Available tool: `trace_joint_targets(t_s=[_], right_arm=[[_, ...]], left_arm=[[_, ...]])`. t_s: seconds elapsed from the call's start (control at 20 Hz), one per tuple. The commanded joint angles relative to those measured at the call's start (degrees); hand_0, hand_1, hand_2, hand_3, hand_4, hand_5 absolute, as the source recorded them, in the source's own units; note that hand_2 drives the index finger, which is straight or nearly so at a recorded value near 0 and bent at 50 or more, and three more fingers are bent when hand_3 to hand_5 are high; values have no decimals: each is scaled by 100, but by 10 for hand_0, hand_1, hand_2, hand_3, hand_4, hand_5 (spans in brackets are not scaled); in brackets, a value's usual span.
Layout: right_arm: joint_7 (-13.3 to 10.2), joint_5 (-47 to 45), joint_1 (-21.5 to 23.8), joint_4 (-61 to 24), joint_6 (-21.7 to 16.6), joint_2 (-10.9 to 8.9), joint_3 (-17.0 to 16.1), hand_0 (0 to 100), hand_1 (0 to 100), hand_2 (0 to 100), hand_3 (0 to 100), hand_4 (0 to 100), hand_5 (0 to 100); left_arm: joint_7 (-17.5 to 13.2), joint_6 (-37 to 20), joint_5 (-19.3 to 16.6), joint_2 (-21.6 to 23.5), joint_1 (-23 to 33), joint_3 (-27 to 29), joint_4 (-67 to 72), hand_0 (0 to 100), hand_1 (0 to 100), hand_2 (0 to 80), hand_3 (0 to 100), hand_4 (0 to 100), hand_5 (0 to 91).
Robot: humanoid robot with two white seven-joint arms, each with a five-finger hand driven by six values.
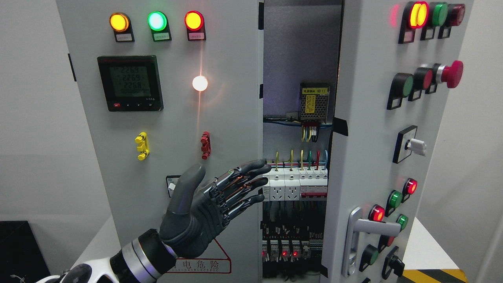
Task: Open door with both hands
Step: 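Raise the left hand into the door gap, fingers toward the door edge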
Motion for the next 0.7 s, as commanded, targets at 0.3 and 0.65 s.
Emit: trace_joint_targets(t_s=[0.3,0.65], right_arm=[[8,0,0,0,3,0,-1,192,0,0,0,0,0],[0,0,0,0,3,0,-1,192,0,0,0,0,0]], left_arm=[[19,234,463,-928,-1094,-826,183,0,0,0,0,0,0],[19,278,471,-1412,-1252,-950,562,0,0,0,0,0,0]])
